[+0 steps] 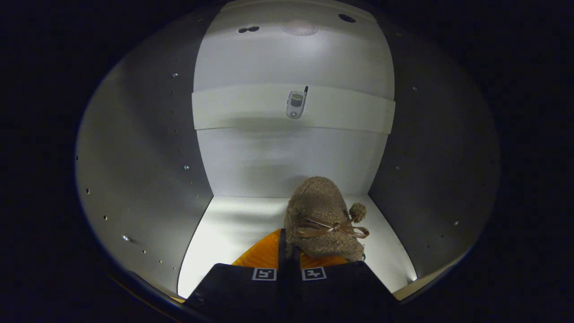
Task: Open the shoe cabinet door, grab the shoes and put them into the shoe cabinet, then close the shoe cabinet door.
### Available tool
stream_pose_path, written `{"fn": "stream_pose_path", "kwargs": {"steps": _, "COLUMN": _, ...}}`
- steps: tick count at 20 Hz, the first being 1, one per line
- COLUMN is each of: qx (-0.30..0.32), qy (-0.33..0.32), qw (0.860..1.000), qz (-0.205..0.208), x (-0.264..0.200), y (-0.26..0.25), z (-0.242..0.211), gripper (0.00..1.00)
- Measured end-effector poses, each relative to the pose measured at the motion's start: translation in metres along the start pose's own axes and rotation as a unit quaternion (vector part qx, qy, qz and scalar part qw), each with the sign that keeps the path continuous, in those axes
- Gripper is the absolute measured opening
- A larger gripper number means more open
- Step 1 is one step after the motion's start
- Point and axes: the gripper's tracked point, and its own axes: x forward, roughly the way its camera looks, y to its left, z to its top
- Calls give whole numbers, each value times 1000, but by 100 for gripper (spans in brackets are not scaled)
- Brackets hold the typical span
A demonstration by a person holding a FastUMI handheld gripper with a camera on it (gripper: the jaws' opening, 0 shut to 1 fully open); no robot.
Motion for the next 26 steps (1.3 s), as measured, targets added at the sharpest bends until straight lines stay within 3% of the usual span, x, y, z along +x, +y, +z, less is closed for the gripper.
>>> {"fn": "stream_pose_path", "kwargs": {"steps": 3, "qx": 0, "qy": 7, "qw": 1000, "qz": 8, "x": 0, "y": 5, "z": -4, "gripper": 11}}
{"fn": "stream_pose_path", "kwargs": {"steps": 4, "qx": -3, "qy": 11, "qw": 1000, "qz": 15, "x": -2, "y": 10, "z": -7, "gripper": 25}}
{"fn": "stream_pose_path", "kwargs": {"steps": 5, "qx": -8, "qy": 15, "qw": 1000, "qz": 11, "x": -6, "y": 8, "z": -9, "gripper": 25}}
{"fn": "stream_pose_path", "kwargs": {"steps": 8, "qx": 3, "qy": 18, "qw": 1000, "qz": 15, "x": -12, "y": 12, "z": -13, "gripper": 62}}
{"fn": "stream_pose_path", "kwargs": {"steps": 11, "qx": 16, "qy": 11, "qw": 1000, "qz": 22, "x": -25, "y": 14, "z": -17, "gripper": 82}}
{"fn": "stream_pose_path", "kwargs": {"steps": 13, "qx": 12, "qy": -2, "qw": 1000, "qz": 25, "x": -41, "y": 15, "z": -15, "gripper": 85}}
{"fn": "stream_pose_path", "kwargs": {"steps": 16, "qx": 1, "qy": -15, "qw": 1000, "qz": 21, "x": -65, "y": 13, "z": -13, "gripper": 100}}
{"fn": "stream_pose_path", "kwargs": {"steps": 26, "qx": -8, "qy": -73, "qw": 997, "qz": 14, "x": -202, "y": -10, "z": -14, "gripper": 99}}
